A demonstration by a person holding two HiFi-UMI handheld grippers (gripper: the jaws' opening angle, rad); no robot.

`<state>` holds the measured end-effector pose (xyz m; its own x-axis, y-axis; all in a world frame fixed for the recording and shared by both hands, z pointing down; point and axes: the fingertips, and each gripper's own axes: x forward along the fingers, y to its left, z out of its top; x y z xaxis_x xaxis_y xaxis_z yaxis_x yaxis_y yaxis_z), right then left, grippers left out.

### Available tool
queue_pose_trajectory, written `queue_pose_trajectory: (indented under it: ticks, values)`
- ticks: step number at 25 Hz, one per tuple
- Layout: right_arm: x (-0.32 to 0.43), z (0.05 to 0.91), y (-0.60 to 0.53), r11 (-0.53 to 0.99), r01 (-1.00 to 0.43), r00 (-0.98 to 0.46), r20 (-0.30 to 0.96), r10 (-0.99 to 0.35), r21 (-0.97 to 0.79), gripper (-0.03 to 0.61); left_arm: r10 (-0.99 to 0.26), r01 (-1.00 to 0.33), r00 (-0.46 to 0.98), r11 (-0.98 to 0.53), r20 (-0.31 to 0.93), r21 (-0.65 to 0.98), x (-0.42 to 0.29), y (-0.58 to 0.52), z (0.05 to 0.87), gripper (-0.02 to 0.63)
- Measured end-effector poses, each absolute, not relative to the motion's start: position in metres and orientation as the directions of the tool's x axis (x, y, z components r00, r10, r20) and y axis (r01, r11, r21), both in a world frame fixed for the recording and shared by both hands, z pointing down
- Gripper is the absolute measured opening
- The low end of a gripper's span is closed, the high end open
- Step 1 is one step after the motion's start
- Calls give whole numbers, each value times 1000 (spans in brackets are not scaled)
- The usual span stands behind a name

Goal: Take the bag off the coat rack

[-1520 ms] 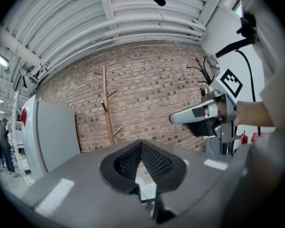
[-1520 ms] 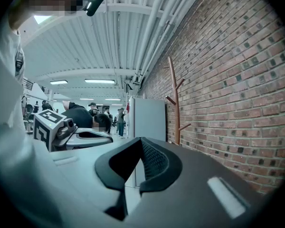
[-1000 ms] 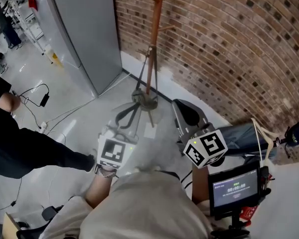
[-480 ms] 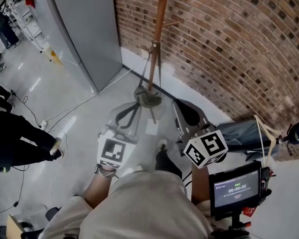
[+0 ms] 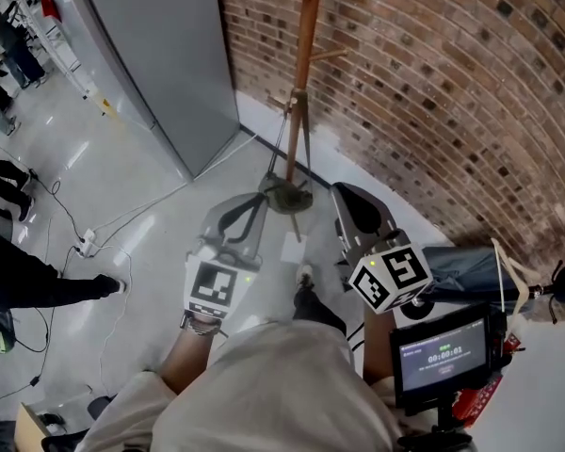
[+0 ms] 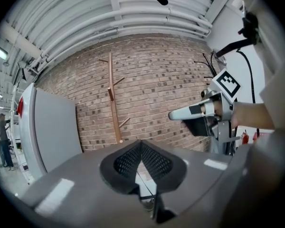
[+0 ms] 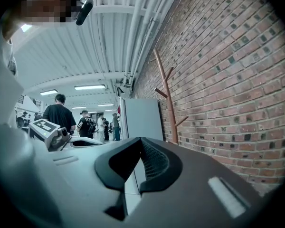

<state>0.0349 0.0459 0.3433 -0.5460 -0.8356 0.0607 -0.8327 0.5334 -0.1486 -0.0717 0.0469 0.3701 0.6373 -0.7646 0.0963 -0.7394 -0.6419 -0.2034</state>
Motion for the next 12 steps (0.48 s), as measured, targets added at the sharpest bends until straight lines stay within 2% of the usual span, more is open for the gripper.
queue_pose_trajectory:
  ticks: [12]
  values:
    - [73,336,-42,582,-801,-593,58,-803,-137,2,-808,-782,580,-587,102,-208,-32,-35,358,0]
